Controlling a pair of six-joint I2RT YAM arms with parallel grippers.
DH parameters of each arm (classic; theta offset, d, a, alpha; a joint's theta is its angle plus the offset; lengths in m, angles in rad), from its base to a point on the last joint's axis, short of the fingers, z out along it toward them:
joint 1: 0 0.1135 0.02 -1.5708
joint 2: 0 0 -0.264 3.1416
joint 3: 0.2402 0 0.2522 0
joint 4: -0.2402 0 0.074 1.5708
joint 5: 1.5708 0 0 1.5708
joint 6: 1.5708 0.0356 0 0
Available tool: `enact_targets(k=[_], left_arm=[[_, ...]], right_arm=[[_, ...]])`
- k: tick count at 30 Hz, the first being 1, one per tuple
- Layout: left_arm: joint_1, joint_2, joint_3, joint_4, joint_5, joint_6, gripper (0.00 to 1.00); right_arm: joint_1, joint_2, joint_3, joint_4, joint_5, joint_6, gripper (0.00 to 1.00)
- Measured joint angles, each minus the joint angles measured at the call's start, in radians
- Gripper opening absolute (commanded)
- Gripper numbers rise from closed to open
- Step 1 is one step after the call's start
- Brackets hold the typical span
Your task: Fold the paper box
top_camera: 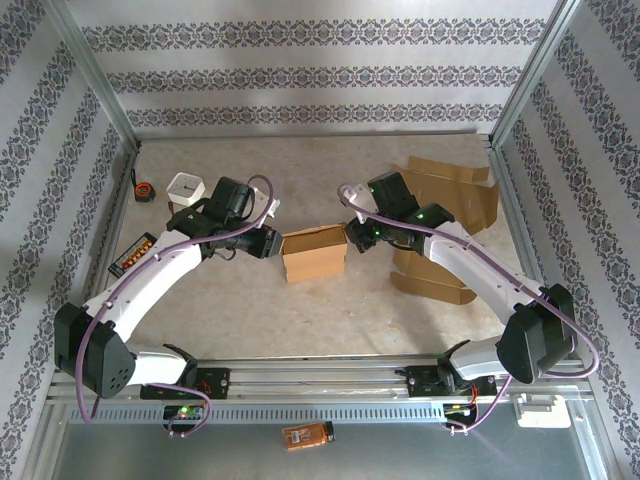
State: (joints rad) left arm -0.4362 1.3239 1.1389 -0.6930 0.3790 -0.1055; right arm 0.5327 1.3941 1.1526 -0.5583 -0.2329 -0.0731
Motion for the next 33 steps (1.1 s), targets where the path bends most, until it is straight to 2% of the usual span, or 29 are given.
enact_targets(k=[3,9,24,33], left_arm=[[0.000,0.001,0.000,0.003,-0.002,-0.032,0.25],[0.000,0.001,-0.001,0.035,0.024,-0.110,0.07],[0.014,0.043,0.015,0.069,0.098,-0.374,0.06],[0.023,0.067,0.016,0.107,0.138,-0.441,0.06]], right_arm=[[0.000,0.002,0.006,-0.006,0.000,0.012,0.08],[0.000,0.008,0.017,-0.019,0.000,0.049,0.08],[0.008,0.043,0.058,-0.044,0.038,0.127,0.07],[0.008,0.043,0.058,-0.047,0.072,0.127,0.07]])
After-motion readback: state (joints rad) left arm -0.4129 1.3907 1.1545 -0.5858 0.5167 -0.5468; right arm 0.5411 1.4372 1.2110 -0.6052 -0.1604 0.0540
